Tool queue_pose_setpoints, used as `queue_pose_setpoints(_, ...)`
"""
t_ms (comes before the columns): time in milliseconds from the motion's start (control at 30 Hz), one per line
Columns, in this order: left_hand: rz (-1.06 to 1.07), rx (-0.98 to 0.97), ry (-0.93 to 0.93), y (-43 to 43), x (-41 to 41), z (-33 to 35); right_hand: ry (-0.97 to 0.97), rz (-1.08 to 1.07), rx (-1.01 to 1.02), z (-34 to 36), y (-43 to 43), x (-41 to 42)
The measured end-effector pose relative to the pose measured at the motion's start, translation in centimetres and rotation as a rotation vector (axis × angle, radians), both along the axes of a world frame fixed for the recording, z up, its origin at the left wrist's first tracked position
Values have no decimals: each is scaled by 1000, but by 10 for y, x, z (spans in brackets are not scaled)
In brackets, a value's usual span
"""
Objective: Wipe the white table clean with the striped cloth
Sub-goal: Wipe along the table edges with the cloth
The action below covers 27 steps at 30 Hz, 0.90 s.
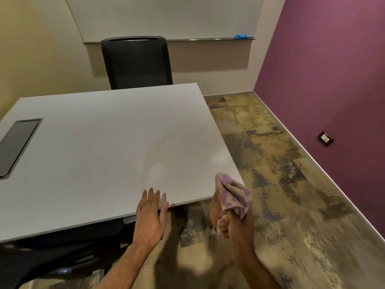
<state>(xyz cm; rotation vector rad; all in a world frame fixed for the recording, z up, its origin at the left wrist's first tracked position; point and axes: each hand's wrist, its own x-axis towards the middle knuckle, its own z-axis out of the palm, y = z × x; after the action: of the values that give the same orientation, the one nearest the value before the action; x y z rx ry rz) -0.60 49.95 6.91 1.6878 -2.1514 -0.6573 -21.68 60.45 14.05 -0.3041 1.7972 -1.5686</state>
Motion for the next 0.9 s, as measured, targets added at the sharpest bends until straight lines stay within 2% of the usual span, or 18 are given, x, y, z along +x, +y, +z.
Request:
queue_pose_setpoints(133,-16,-108,-74,-12,6,-28,-19,-98,-4,-39,-8,-2)
queue_pose_setpoints(233,-20,-219,-83,-30,14,-59,-10,-184,-117,-72,-19,8)
queue_pose_setpoints(433,-39,-438,11,-60,18,-118,241,-361,-355,-136,-43,32)
queue_pose_setpoints(567,0,-550,83,-76,20,-146,225,-424,-565,-170,-53,35)
queue_pose_setpoints(700,28,-782,8,-91,19,-167,295,-492,-714,-206,-64,25)
queue_pose_setpoints(900,62,-1073,-79,-108,18,-185,553,-510,-881,-248,-83,32)
